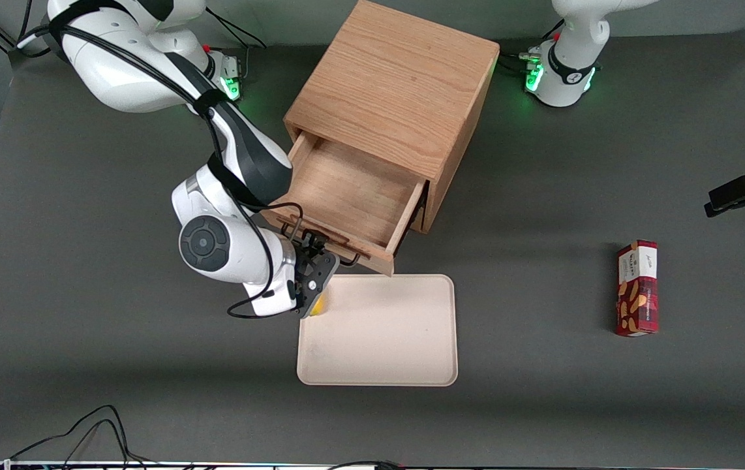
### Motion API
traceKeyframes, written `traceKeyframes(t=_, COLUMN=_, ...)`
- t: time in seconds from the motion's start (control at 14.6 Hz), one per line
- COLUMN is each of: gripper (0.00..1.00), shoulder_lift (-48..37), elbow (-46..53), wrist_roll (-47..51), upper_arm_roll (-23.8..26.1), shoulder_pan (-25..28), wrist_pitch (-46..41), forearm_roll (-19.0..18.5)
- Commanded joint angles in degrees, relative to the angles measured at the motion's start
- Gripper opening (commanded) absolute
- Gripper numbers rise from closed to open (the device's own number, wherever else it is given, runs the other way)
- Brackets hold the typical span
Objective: Open upper drawer
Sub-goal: 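Pull the upper drawer outward by its handle with the right gripper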
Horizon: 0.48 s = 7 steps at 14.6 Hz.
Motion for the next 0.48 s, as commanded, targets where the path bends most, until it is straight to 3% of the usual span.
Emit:
traceKeyframes(t=0.0, gripper=1.0, shoulder_lift=2.86, elbow=3.69, wrist_roll=-1.32, upper_arm_roll=-1.28, shoulder_pan=1.11, wrist_pitch=-0.38, forearm_roll=-1.47)
traceKeyframes(t=0.41, gripper=1.0, shoulder_lift=3.3, elbow=5.18, wrist_roll=-2.82, upper_arm_roll=-2.34, shoulder_pan=0.67, wrist_pitch=-1.0, forearm_roll=-1.47)
